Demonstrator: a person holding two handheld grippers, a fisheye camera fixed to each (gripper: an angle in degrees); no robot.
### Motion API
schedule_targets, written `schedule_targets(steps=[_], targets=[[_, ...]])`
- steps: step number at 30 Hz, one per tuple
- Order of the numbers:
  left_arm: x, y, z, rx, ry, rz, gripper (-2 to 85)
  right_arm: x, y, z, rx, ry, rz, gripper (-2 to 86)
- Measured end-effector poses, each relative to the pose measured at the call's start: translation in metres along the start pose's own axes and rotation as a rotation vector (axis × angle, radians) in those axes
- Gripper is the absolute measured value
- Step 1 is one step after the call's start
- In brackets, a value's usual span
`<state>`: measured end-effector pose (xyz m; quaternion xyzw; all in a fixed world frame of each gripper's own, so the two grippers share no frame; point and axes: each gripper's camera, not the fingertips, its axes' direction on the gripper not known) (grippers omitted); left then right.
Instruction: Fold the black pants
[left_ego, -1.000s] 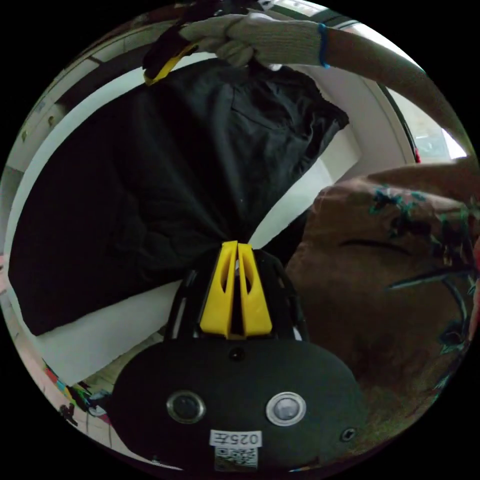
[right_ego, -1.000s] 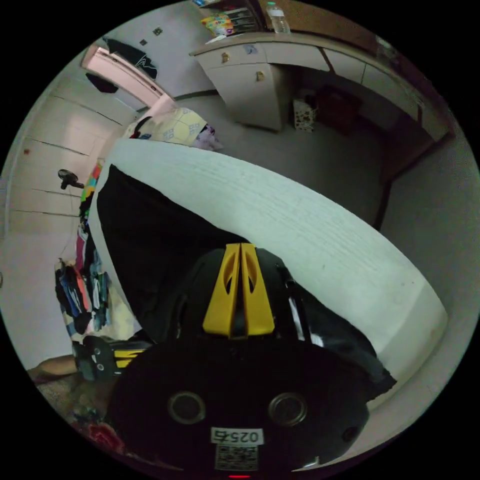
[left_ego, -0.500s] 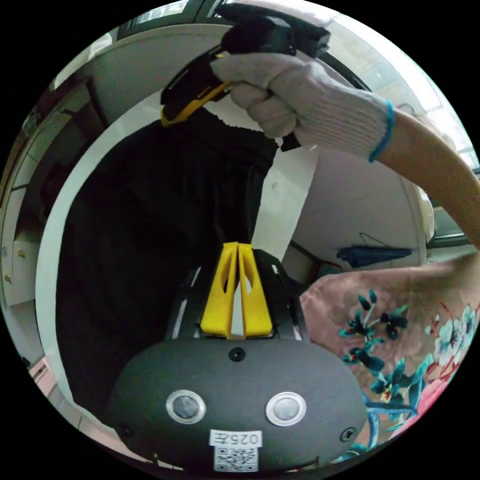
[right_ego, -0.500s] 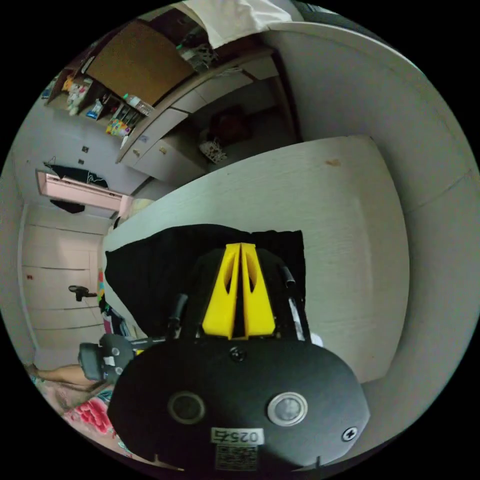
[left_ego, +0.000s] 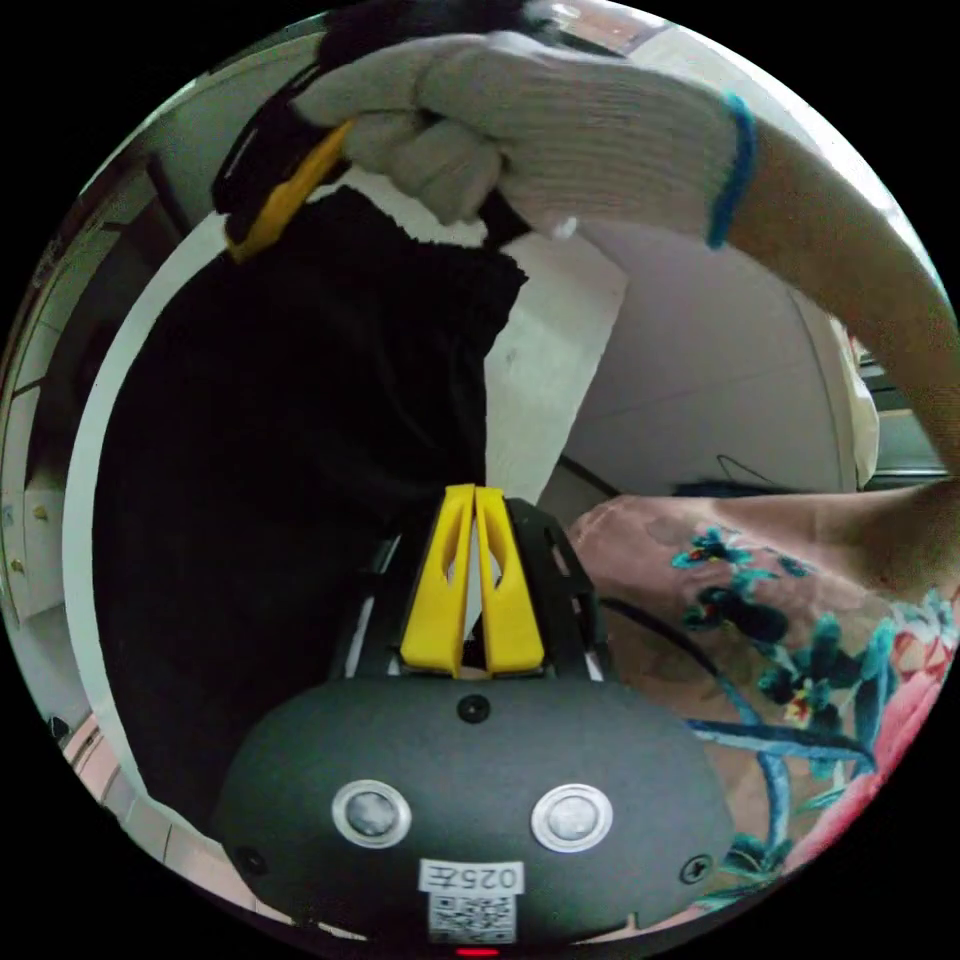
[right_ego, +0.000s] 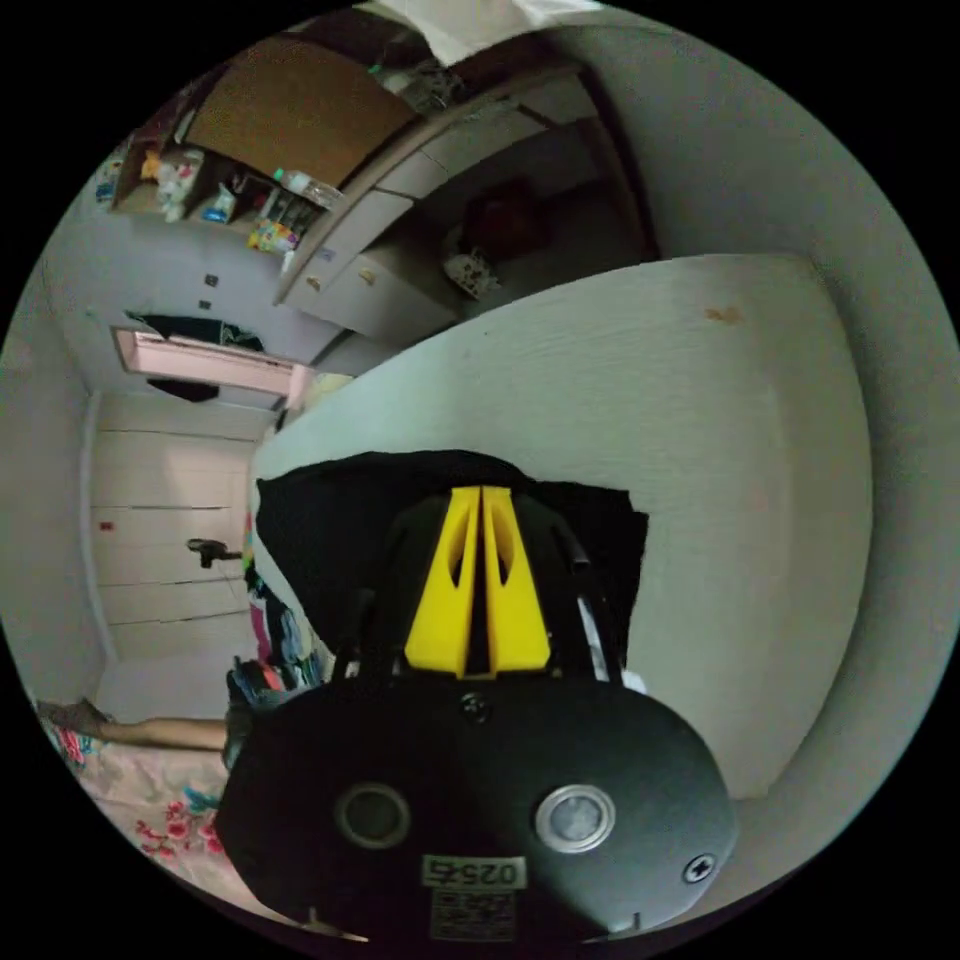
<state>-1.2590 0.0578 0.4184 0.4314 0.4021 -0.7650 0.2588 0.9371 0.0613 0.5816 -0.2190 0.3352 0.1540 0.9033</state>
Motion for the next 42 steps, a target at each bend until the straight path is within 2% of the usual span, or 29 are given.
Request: schedule_targets(steps=[4,5,8,15,18,20,24,26,30,33,35,39,41,42], targets=[[0.01,-0.01,-0.051,0.196,0.015,-0.013,1.0,0.014,0.056,-0.059,0.147,-0.001,0.082,7.6],[0.013,-0.018,-0.057,0.222,-0.003,-0.013,4.8,0.022,0.075,-0.07,0.184,-0.015,0.106,10.5],[0.021,-0.04,-0.052,0.169,-0.117,-0.008,7.8,0.047,0.117,-0.075,0.193,-0.027,0.226,14.0],[0.039,-0.066,-0.04,0.06,-0.304,0.098,6.9,0.086,0.172,-0.037,0.272,-0.207,0.459,15.2],[0.061,-0.076,-0.044,0.009,-0.434,0.181,7.3,0.091,0.169,-0.018,0.287,-0.266,0.495,11.6],[0.076,-0.078,-0.05,-0.006,-0.511,0.239,6.9,0.096,0.163,-0.009,0.303,-0.191,0.534,7.1],[0.076,-0.073,-0.081,0.027,-0.462,0.21,6.0,0.087,0.147,-0.005,0.278,-0.029,0.497,6.4],[0.064,-0.06,-0.113,0.053,-0.37,0.122,5.0,0.084,0.14,-0.001,0.254,0.034,0.473,5.9],[0.028,-0.01,-0.165,0.086,-0.299,-0.082,4.2,0.093,0.135,0.0,0.247,0.198,0.452,0.5],[-0.029,0.058,-0.207,0.089,-0.234,-0.37,4.3,0.112,0.126,-0.002,0.227,0.222,0.447,-0.4],[-0.085,0.127,-0.244,0.125,-0.193,-0.661,4.5,0.115,0.123,0.0,0.254,0.142,0.403,-0.4],[-0.154,0.258,-0.305,0.229,-0.203,-1.152,5.1,0.065,0.123,0.007,0.301,0.258,0.257,1.2],[-0.177,0.351,-0.334,0.323,-0.186,-1.458,5.6,0.018,0.121,0.023,0.313,0.243,0.121,4.7],[-0.18,0.373,-0.339,0.35,-0.175,-1.522,5.6,0.006,0.118,0.03,0.3,0.22,0.082,5.9]])
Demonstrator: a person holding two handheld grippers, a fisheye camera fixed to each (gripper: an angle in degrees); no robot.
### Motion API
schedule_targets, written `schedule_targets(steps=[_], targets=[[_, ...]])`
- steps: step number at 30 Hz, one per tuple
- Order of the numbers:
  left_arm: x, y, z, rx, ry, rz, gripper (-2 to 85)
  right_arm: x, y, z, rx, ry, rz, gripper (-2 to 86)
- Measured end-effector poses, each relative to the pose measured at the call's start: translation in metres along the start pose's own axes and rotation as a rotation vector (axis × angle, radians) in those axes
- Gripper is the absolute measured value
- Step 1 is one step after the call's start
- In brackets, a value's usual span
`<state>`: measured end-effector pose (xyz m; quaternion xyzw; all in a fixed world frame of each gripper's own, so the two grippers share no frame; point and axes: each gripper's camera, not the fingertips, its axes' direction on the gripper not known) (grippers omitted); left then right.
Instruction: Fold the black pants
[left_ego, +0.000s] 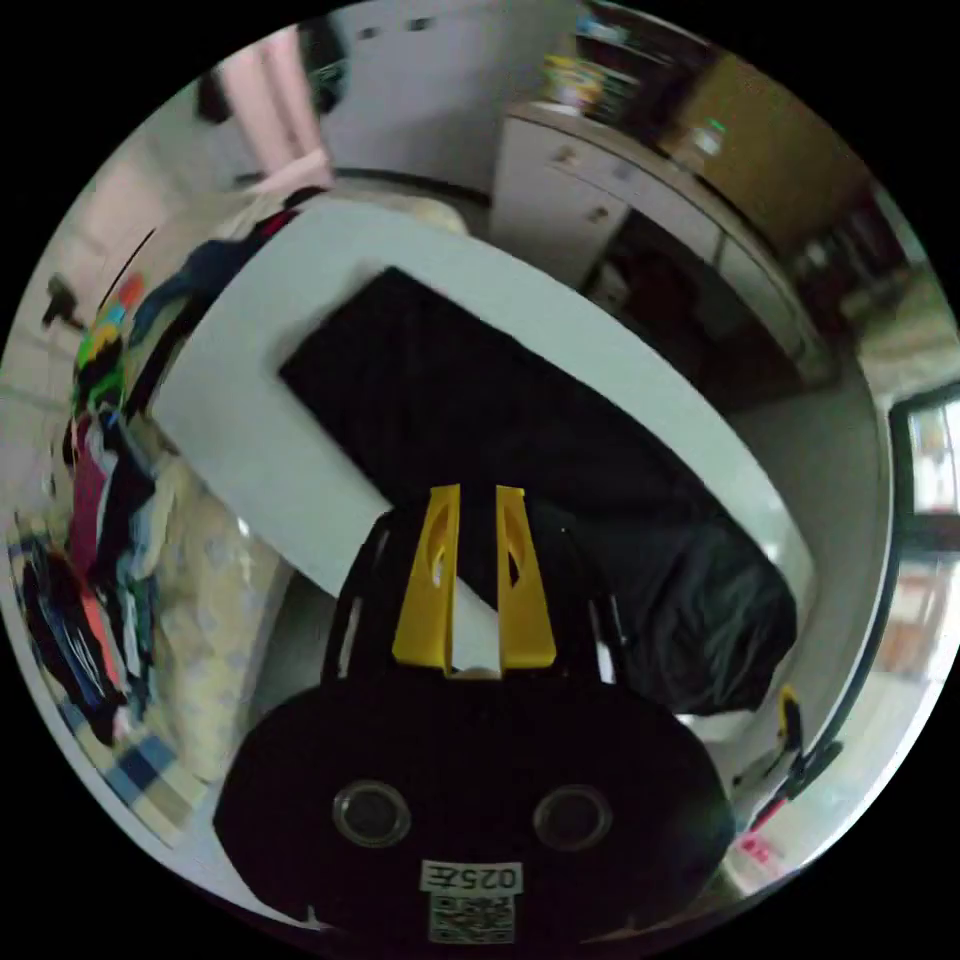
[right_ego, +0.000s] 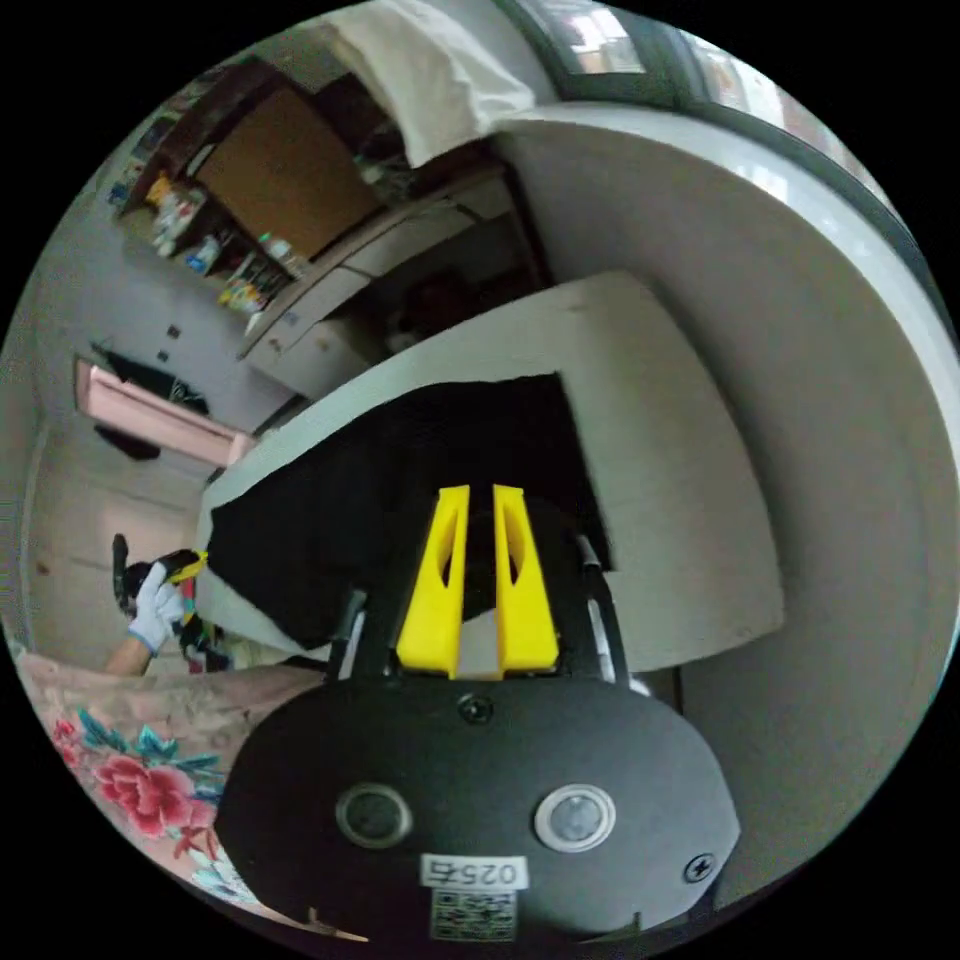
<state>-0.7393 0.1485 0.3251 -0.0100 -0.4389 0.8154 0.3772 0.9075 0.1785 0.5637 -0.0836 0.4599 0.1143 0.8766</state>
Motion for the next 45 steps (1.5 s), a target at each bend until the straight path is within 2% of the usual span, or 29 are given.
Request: schedule_targets(steps=[2,6,11,14,20,27,33,39,45], targets=[[-0.074,-0.01,-0.018,0.017,0.049,-0.178,6.3,-0.056,-0.003,0.03,-0.079,-0.128,-0.106,9.3],[-0.154,-0.019,-0.033,0.004,0.118,-0.287,8.0,-0.157,-0.01,0.097,-0.24,-0.297,-0.268,9.8],[-0.217,-0.047,-0.041,-0.041,0.378,-0.26,10.9,-0.315,-0.007,0.202,-0.462,-0.439,-0.362,9.6],[-0.231,-0.065,-0.041,-0.104,0.411,-0.22,9.4,-0.393,-0.003,0.252,-0.525,-0.48,-0.32,9.5],[-0.241,-0.078,-0.065,-0.123,0.399,-0.126,7.5,-0.518,0.008,0.331,-0.609,-0.441,-0.312,9.8],[-0.234,-0.076,-0.089,-0.14,0.401,-0.02,7.7,-0.581,0.01,0.396,-0.677,-0.292,-0.293,10.6],[-0.243,-0.066,-0.097,-0.153,0.384,-0.061,0.2,-0.611,0.002,0.443,-0.664,-0.086,-0.194,13.4],[-0.233,-0.042,-0.134,-0.018,0.472,0.126,-1.0,-0.621,0.002,0.476,-0.689,-0.031,-0.112,15.1],[-0.219,-0.019,-0.172,0.056,0.595,0.246,-1.0,-0.636,0.001,0.494,-0.735,0.064,-0.229,13.7]])
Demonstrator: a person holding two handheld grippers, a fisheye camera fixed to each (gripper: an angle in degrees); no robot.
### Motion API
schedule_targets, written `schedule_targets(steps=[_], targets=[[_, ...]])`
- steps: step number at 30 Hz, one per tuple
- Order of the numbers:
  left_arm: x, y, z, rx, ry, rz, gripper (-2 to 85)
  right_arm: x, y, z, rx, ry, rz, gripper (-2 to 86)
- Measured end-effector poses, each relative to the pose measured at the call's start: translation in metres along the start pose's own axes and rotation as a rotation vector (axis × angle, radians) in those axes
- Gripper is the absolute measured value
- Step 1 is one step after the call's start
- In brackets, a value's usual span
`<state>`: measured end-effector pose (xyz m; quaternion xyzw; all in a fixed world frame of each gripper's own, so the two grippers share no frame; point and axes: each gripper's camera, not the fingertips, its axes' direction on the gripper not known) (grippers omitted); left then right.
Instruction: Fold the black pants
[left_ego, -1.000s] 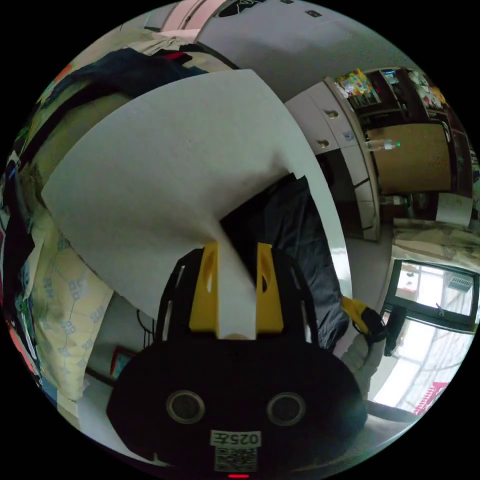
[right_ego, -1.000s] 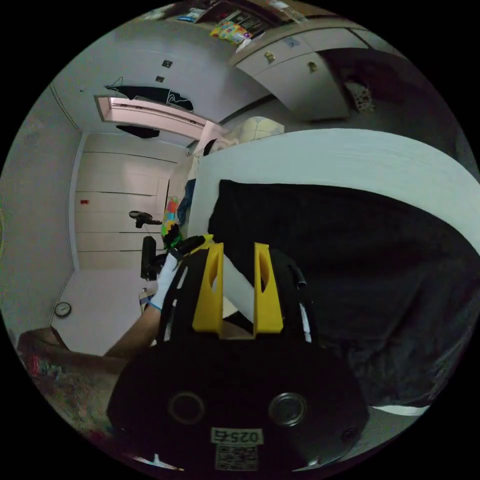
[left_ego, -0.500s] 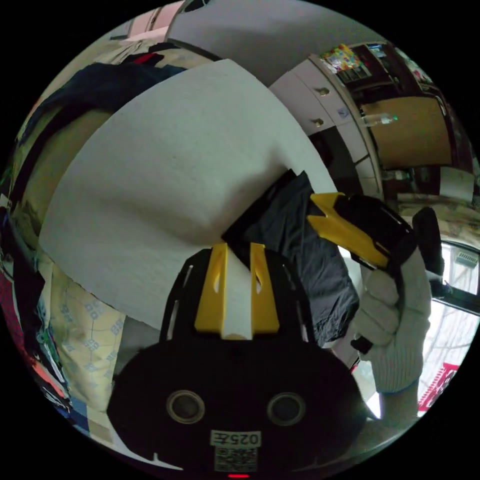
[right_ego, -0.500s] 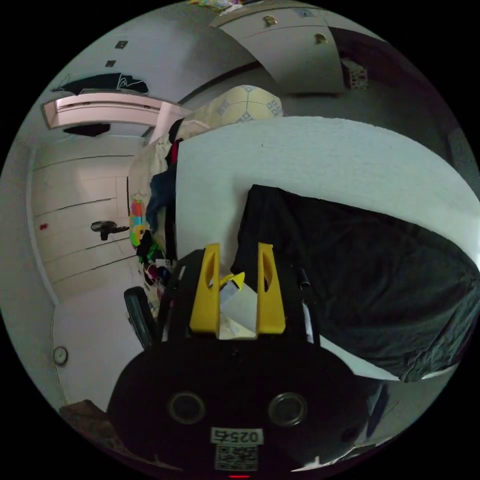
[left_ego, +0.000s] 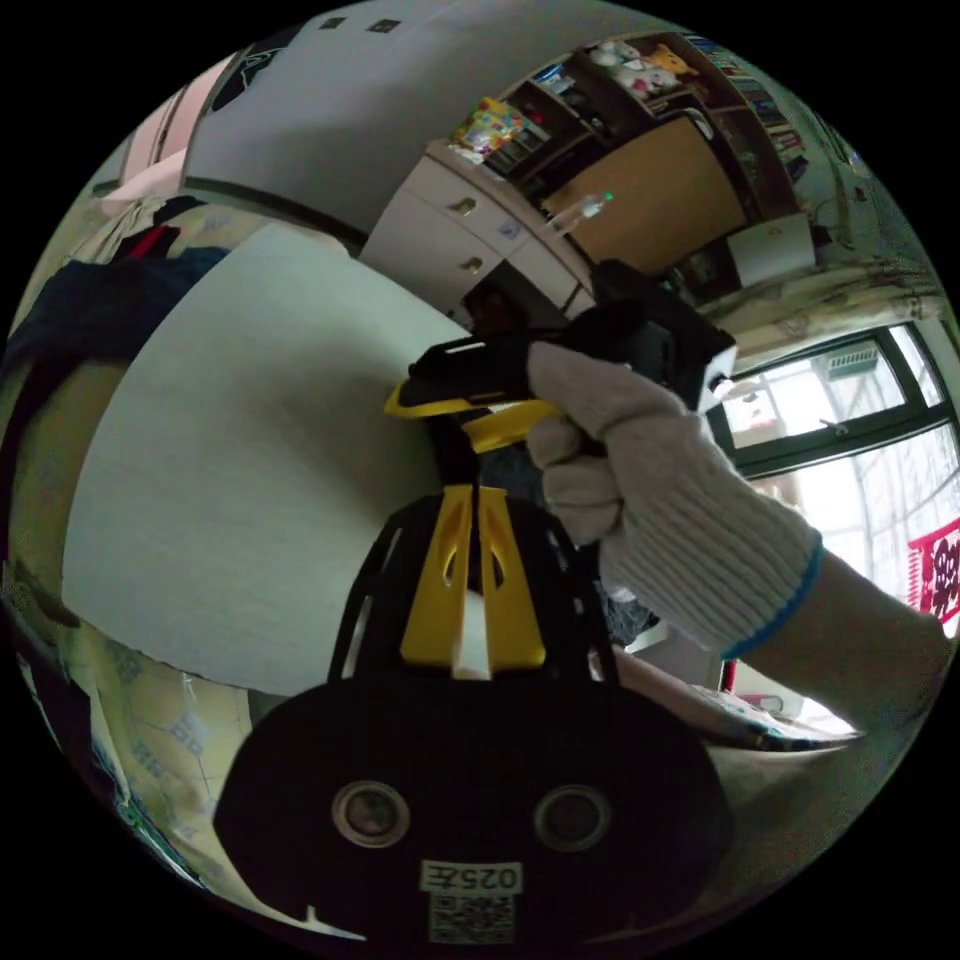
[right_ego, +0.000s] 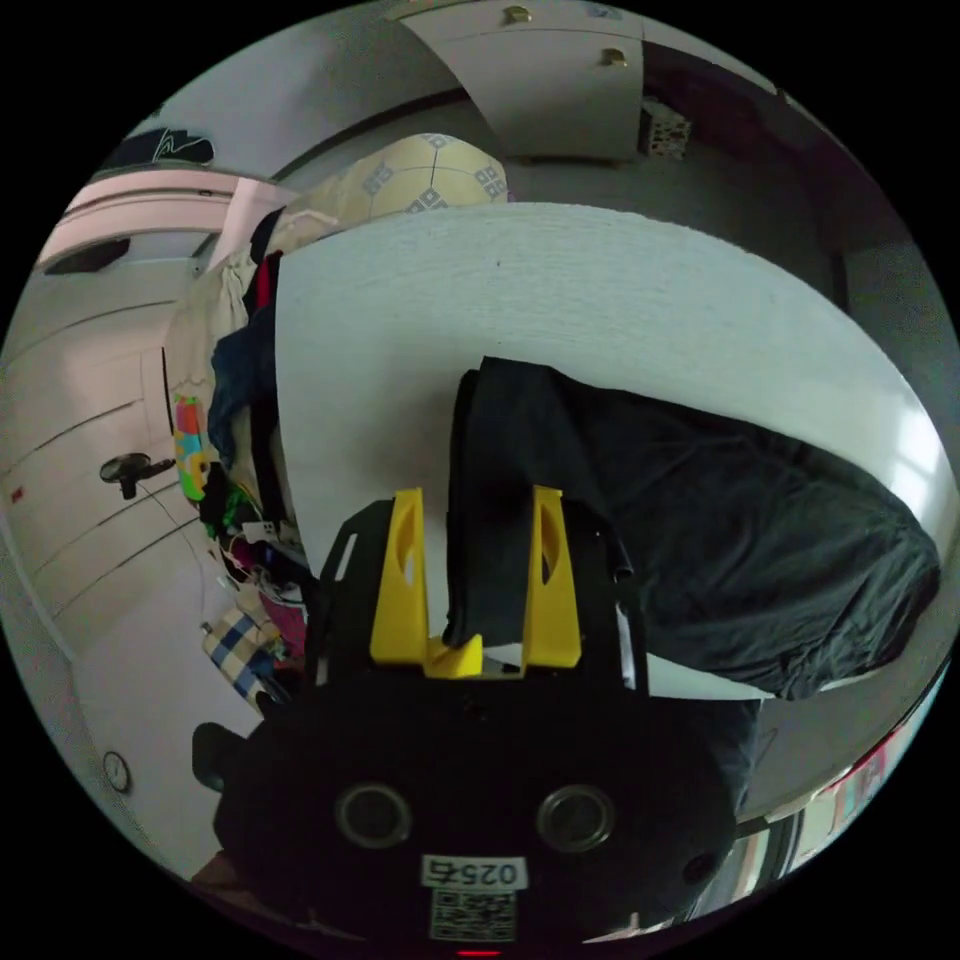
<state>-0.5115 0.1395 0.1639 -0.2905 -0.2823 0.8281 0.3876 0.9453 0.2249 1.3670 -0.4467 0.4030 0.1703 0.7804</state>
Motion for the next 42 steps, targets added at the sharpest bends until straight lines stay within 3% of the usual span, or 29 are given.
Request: schedule_targets(steps=[5,12,16,20,22,27,30,35,38,42], targets=[[0.022,0.011,-0.002,-0.012,0.046,0.05,-1.2,0.009,-0.011,-0.006,-0.012,0.11,-0.001,1.1],[-0.001,0.027,-0.032,0.04,0.085,-0.034,-1.2,0.006,-0.011,-0.008,-0.017,-0.022,-0.023,-0.7],[-0.023,0.037,-0.081,0.15,0.098,-0.08,-1.3,-0.029,-0.006,-0.002,-0.063,-0.248,-0.145,-0.7],[-0.01,0.04,-0.112,0.214,0.126,0.08,-1.3,-0.045,0.009,-0.026,-0.071,-0.477,-0.339,-0.8],[0.007,0.038,-0.105,0.203,0.187,0.155,-1.3,-0.025,0.018,-0.048,-0.023,-0.5,-0.378,-0.8],[0.084,0.04,-0.016,0.001,0.346,0.36,-1.4,0.106,0.05,-0.105,0.133,-0.429,-0.309,-0.7],[0.146,0.057,0.068,-0.113,0.389,0.495,-1.4,0.209,0.074,-0.122,0.177,-0.283,-0.178,-0.7],[0.252,0.092,0.205,-0.356,0.215,0.742,-1.3,0.367,0.106,-0.104,0.201,-0.149,0.057,-0.6],[0.287,0.108,0.267,-0.506,0.171,0.771,-1.3,0.421,0.108,-0.084,0.17,-0.205,0.083,-0.6],[0.322,0.123,0.295,-0.523,0.113,0.767,-1.4,0.444,0.124,-0.089,0.236,-0.301,0.017,-0.6]])
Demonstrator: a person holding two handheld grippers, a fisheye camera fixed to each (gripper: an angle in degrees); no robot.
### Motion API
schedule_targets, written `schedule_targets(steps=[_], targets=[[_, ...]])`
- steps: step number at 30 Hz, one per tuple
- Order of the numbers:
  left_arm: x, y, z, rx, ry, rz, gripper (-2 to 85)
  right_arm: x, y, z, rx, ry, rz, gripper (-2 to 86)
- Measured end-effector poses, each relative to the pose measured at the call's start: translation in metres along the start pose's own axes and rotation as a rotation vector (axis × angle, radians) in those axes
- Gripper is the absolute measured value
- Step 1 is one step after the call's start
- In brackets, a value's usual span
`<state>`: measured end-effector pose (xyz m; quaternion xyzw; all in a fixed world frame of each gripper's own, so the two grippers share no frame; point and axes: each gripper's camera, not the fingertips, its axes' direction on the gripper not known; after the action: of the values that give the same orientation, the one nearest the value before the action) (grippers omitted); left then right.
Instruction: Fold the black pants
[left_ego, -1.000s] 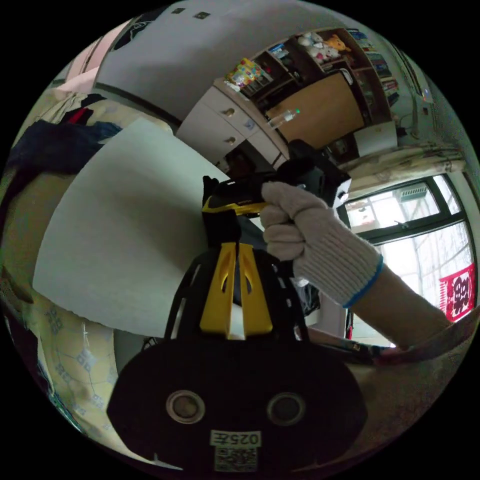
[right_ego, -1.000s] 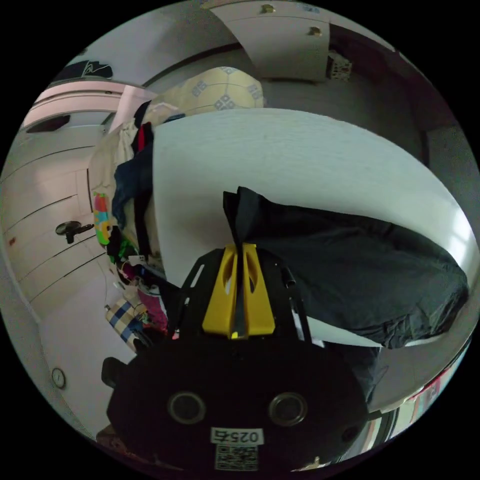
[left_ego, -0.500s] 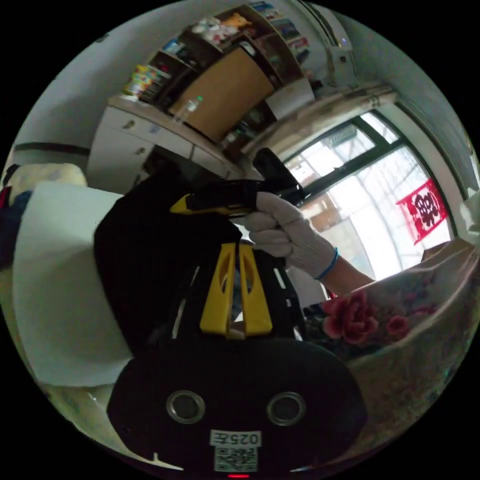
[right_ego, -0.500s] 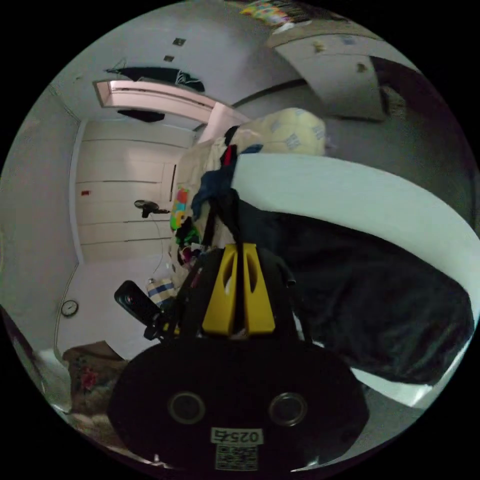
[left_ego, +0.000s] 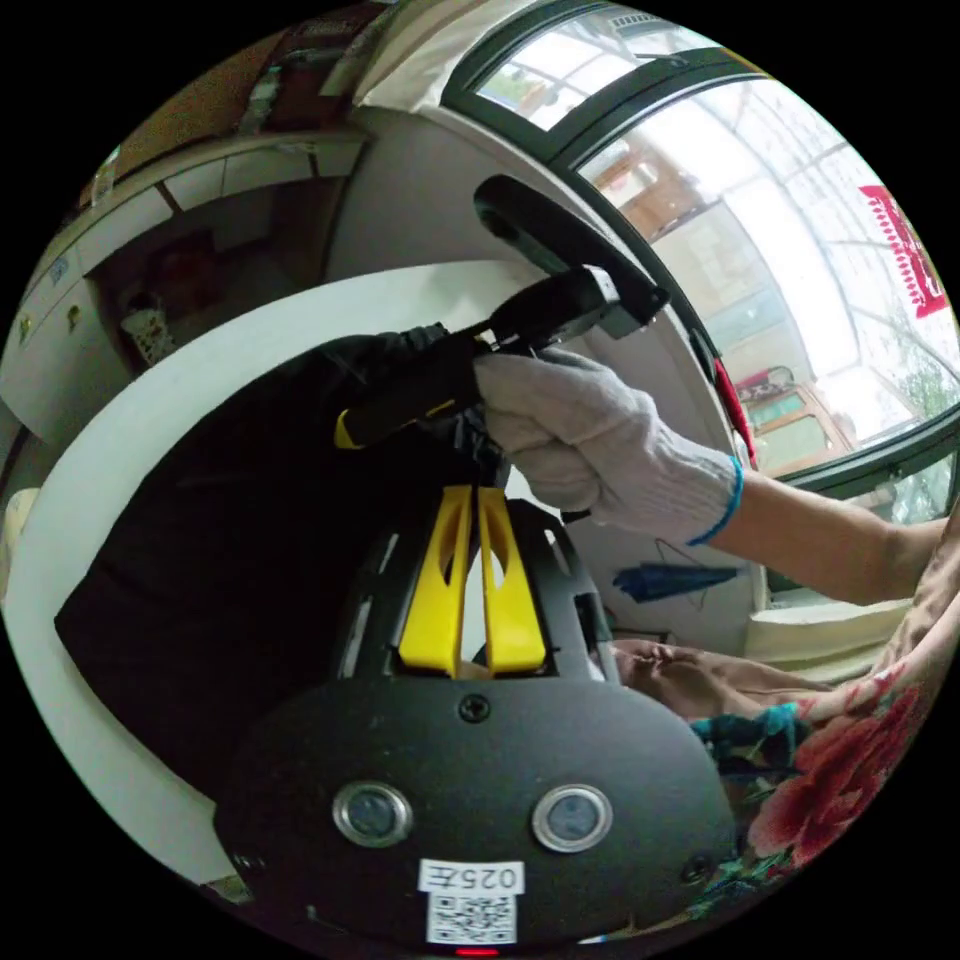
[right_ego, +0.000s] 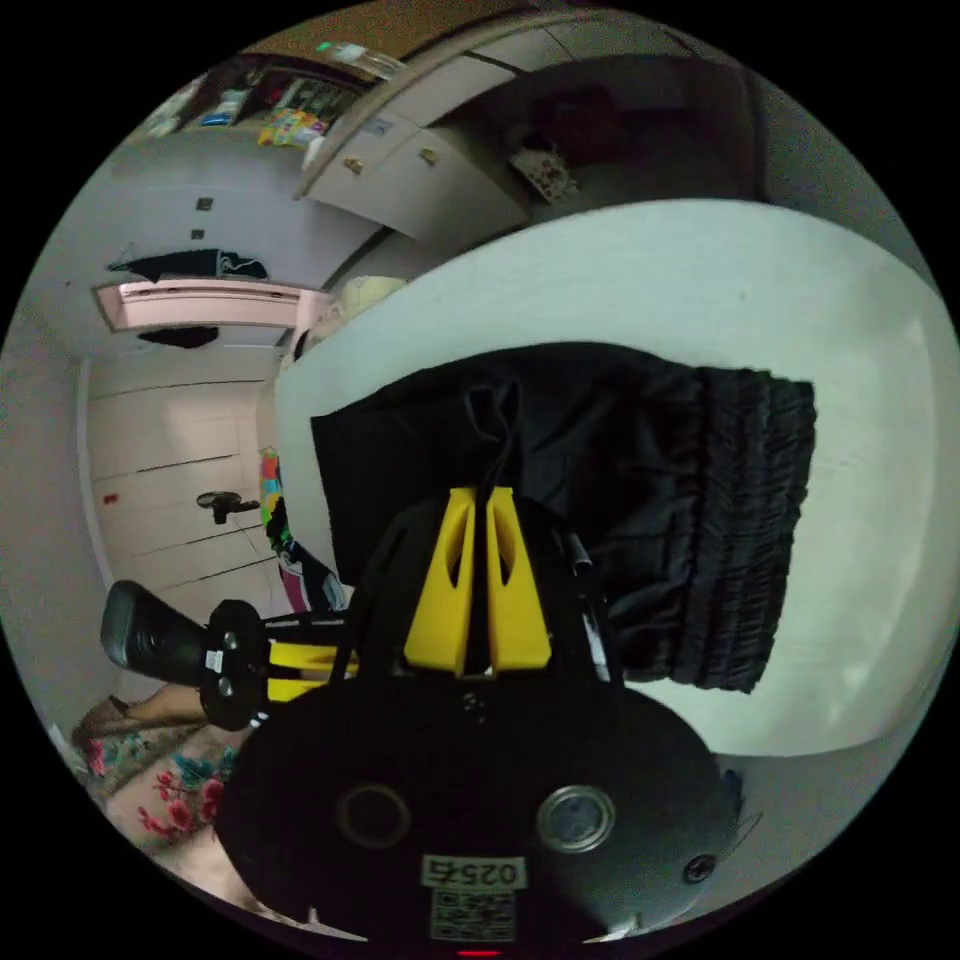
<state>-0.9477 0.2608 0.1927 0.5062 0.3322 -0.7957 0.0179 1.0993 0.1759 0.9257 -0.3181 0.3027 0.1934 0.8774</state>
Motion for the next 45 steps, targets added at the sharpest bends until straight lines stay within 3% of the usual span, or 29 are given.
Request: schedule_targets(steps=[4,12,15,17,20,24,28,32,40,45], targets=[[0.016,-0.011,0.003,0.092,-0.01,-0.072,-1.6,-0.004,0.018,-0.035,0.146,-0.02,-0.169,-0.5],[0.0,-0.046,0.066,0.032,0.09,-0.188,-0.6,0.033,0.016,-0.027,0.097,0.09,-0.128,1.0],[0.005,-0.057,0.09,-0.068,0.086,-0.085,7.1,0.046,0.017,-0.02,0.077,0.072,-0.147,5.0],[0.005,-0.057,0.096,-0.113,0.14,-0.019,11.6,0.067,0.019,-0.029,0.125,0.082,-0.038,8.4],[0.007,-0.039,0.068,-0.061,0.182,0.014,11.9,0.084,0.041,-0.059,0.292,0.077,0.087,10.3],[-0.012,0.012,-0.004,0.115,0.055,-0.086,11.6,0.052,0.059,-0.065,0.31,-0.022,0.022,12.3],[-0.072,0.094,-0.076,0.254,-0.172,-0.353,11.8,-0.037,0.054,-0.005,0.211,-0.11,-0.089,11.7],[-0.128,0.153,-0.096,0.219,-0.252,-0.513,12.4,-0.141,0.027,0.097,0.067,-0.097,-0.201,11.9],[-0.167,0.147,-0.075,-0.043,-0.129,-0.416,14.3,-0.246,-0.02,0.229,-0.032,0.204,-0.17,11.6],[-0.176,0.132,-0.073,-0.133,-0.174,-0.376,11.8,-0.254,-0.027,0.273,-0.022,0.396,-0.071,4.3]])
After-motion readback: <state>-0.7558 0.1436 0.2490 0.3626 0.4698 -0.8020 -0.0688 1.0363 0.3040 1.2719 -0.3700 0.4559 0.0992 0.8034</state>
